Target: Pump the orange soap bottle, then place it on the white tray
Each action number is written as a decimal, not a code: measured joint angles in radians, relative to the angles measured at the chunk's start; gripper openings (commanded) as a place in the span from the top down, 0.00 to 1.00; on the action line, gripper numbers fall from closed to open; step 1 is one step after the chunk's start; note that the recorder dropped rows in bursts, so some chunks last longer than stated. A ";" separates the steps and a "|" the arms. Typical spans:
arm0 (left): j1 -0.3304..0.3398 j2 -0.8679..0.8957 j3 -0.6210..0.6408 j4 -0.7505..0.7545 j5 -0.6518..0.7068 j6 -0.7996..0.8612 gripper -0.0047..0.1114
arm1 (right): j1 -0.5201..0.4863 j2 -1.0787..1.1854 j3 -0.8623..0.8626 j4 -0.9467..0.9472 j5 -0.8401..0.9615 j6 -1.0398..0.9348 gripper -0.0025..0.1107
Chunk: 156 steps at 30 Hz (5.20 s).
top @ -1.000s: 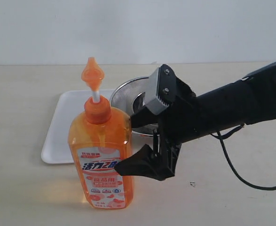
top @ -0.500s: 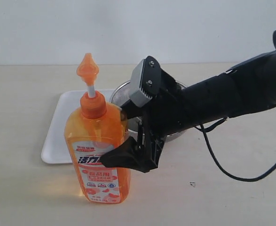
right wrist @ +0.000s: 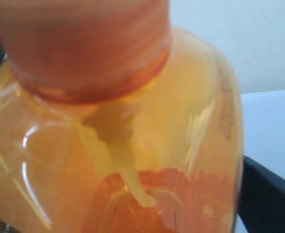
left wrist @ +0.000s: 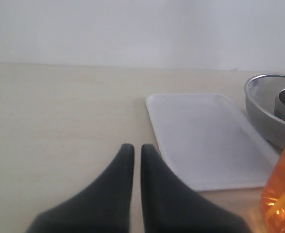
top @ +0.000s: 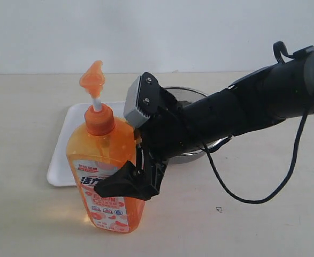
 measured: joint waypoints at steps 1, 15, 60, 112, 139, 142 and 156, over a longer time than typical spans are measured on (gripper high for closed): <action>0.000 0.000 0.000 0.000 0.000 0.000 0.92 | 0.000 0.000 -0.001 0.005 0.002 0.000 0.15; 0.000 0.000 0.000 0.000 0.000 0.000 0.92 | 0.000 0.000 -0.004 0.015 0.032 0.004 0.35; 0.000 0.000 0.000 0.000 -0.082 0.000 0.92 | 0.002 -0.336 0.002 -0.176 -0.207 0.177 0.98; -0.223 1.388 -0.748 1.078 -1.059 -0.814 0.92 | -0.246 -0.473 0.181 -0.786 -0.957 1.179 0.98; -0.380 1.841 -1.360 1.561 -1.110 -1.253 0.92 | -0.248 -0.281 0.181 -0.874 -1.039 1.232 0.98; -0.380 1.867 -1.396 1.562 -1.124 -1.267 0.92 | -0.248 -0.277 0.181 -0.936 -1.039 1.277 0.98; -0.383 1.869 -1.556 1.665 -1.130 -1.357 0.92 | -0.248 -0.203 0.181 -1.079 -1.083 1.414 0.98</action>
